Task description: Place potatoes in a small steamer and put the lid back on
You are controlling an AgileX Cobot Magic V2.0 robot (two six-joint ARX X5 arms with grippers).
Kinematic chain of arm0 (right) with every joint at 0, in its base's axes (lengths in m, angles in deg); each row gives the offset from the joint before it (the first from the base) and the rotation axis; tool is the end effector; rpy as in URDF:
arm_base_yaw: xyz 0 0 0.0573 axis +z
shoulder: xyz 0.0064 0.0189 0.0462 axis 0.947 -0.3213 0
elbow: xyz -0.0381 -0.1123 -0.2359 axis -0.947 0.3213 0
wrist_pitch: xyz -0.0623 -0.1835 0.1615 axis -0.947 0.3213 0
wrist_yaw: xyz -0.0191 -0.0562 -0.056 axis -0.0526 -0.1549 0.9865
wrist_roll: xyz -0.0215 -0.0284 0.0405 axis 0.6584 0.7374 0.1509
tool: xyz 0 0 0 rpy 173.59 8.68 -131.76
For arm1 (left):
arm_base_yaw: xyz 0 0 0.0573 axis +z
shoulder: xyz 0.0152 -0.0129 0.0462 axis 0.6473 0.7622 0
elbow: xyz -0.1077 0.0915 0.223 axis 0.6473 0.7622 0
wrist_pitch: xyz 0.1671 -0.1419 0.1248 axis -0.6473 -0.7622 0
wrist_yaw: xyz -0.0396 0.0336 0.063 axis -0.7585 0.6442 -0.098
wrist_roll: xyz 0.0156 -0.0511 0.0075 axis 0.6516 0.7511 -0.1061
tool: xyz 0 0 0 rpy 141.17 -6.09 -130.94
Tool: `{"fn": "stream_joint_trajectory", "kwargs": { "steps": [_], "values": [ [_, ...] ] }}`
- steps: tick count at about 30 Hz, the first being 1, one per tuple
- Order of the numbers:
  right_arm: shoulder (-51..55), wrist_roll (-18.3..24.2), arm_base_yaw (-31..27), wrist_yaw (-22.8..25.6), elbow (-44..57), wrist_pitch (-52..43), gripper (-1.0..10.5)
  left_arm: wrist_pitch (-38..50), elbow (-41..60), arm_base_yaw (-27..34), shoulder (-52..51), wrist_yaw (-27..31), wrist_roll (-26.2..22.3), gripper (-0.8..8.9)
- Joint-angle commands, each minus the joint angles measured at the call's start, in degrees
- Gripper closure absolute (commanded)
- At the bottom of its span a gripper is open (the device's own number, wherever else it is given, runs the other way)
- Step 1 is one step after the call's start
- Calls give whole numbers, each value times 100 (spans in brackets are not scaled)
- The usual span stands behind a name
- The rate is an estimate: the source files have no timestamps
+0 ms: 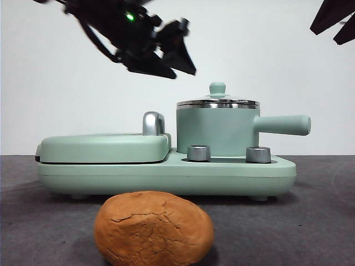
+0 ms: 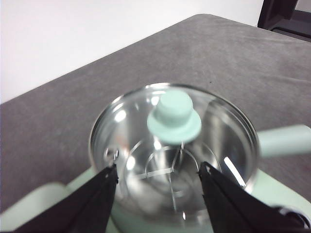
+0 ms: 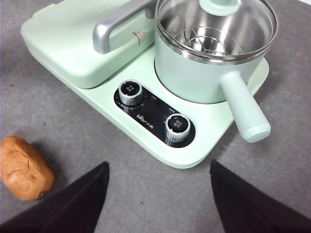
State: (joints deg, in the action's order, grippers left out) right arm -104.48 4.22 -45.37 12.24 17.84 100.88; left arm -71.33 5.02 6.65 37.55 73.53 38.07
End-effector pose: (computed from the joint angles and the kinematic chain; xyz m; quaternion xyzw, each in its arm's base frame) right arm 0.1247 0.0665 0.3013 -0.0940 0.2693 0.3157 0.9050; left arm 0.3142 -0.2158 0.2799 0.0915 0.1312 -0.3795 0.9113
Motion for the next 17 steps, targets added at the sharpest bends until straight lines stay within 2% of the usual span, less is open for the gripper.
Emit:
{"fn": "stream_joint_trajectory", "kwargs": {
  "steps": [1,10,17],
  "values": [
    [-31,-98,39,-15,-72,-59,617,52,-544,-87,435,9,-109,537],
    [-31,-98,39,-13,-72,-59,618,52,-1456,-254,1270,-4,-109,536],
    [-31,-98,39,-13,-72,-59,618,85,-1552,-400,1480,-2,-354,536]
  ]
}}
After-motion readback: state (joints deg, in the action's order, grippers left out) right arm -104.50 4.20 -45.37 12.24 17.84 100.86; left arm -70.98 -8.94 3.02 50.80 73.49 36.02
